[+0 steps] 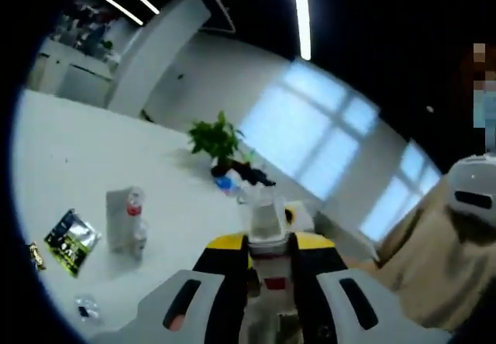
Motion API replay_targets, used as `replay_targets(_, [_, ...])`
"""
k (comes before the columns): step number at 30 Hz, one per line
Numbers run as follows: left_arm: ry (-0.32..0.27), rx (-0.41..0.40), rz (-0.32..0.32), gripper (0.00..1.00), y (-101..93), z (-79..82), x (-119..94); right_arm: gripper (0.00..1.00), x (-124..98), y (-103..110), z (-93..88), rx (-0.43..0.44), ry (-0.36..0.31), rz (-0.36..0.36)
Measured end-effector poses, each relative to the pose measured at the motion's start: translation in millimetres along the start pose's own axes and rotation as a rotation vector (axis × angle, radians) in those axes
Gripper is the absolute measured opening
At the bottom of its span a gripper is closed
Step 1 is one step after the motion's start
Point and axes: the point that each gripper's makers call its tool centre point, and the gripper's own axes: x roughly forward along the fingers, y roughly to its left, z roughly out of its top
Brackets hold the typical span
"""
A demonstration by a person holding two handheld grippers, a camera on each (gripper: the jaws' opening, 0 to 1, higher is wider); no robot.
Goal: Arrange the skincare products in the storage area until every visible bottle or jar stands upright without overlapping.
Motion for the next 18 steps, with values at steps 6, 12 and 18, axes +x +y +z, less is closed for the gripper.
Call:
replay_targets(6, [0.024,0.098,0.214,0.16,22.6,-5.3,6,0.27,8,-31,-3.3,-0.371,0.111,-0.318])
replay_targets(12, [-0.025,0.175,0.364,0.16,40.4,7.7,14,0.24,14,-53,3.1,-0.479,0.083,-0.515])
replay_targets(18, [-0.124,0.205,0.401,0.17,35.7,23.0,12,0.22,16,-47,18.1,-0.555,0.029,-0.479])
